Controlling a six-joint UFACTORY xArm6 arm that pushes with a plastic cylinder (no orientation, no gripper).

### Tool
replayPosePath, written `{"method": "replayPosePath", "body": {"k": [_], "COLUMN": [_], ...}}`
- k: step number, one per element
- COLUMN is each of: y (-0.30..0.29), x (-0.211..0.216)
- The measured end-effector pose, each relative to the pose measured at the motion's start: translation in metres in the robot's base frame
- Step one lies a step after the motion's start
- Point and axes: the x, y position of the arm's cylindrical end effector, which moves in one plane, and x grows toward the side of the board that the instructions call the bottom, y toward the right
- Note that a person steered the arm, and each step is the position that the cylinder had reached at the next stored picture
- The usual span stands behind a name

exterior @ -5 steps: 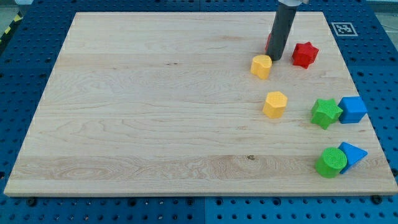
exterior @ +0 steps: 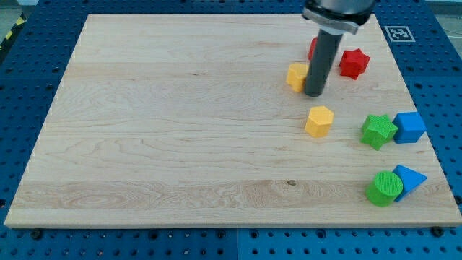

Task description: Move the yellow heart to the left of the yellow hexagon

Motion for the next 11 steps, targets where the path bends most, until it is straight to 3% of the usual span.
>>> {"method": "replayPosePath", "body": {"k": [3,4,5,6,7,8,10,11], "y": [0.026,0.027,0.007,-0.051,-0.089,-0.092,-0.101,-0.074], "x": [-0.014,-0.041,-0.056,-0.06,-0.011,0.054,0.026,0.026]}}
